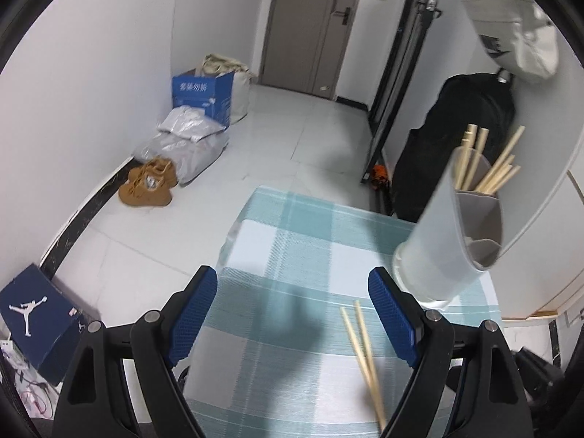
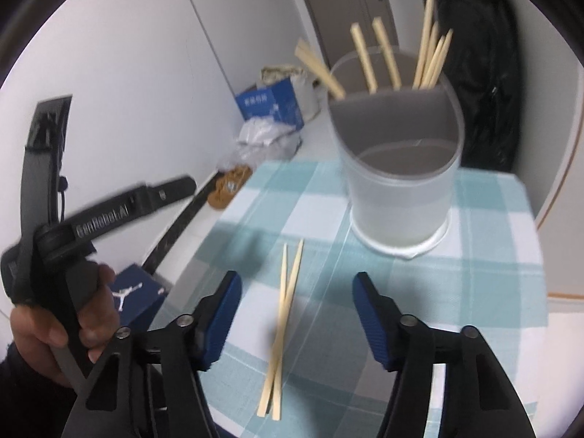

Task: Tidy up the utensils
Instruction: 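Withdraw both open tools from the holder back toward the remaining chopsticks, then close the right tool on one of the two remaining chopsticks, then grasp the last chopstick with the left tool while the right tool lifts its chopstick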

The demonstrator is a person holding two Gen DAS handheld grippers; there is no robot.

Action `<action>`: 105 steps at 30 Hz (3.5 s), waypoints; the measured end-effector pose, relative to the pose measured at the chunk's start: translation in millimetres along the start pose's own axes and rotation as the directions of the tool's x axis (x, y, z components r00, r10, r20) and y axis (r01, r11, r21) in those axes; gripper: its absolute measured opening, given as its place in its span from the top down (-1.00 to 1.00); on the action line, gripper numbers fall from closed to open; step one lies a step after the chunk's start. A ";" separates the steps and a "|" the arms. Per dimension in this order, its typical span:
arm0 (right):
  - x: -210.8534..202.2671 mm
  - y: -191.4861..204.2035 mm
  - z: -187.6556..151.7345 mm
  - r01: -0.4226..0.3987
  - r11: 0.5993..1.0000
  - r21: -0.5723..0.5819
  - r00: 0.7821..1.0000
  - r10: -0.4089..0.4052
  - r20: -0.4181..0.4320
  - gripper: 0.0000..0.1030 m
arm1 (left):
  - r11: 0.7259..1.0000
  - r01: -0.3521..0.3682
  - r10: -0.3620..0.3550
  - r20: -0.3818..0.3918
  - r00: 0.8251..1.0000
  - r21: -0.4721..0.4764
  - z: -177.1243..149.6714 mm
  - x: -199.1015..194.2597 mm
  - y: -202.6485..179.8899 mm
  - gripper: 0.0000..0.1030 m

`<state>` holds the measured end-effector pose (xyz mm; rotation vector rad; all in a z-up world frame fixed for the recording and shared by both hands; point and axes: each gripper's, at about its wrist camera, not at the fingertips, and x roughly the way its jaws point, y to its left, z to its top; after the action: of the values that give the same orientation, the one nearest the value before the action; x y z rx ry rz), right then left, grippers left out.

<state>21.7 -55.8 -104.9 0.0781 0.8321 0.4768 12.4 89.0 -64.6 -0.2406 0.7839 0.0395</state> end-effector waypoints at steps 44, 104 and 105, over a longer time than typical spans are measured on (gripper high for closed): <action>112.6 35.8 48.0 0.178 0.974 -0.140 0.953 -0.206 -0.221 0.92 | 0.962 -0.042 0.008 -0.126 0.992 -0.271 9.3 23.8 89.8 -0.58; -99.7 -91.1 2.1 -0.003 0.964 0.267 0.973 -0.059 0.222 0.92 | 0.999 0.043 -0.036 -0.413 0.910 0.007 -33.5 82.8 -59.6 0.97; -100.5 -92.8 1.1 -0.001 0.962 0.272 0.973 -0.063 0.224 0.92 | 0.999 0.050 -0.045 -0.414 0.909 0.001 -31.8 81.8 -58.8 0.97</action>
<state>-0.3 -182.4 -57.7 0.3660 0.6641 0.3144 55.6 20.2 -132.1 -0.2607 1.2015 -0.0648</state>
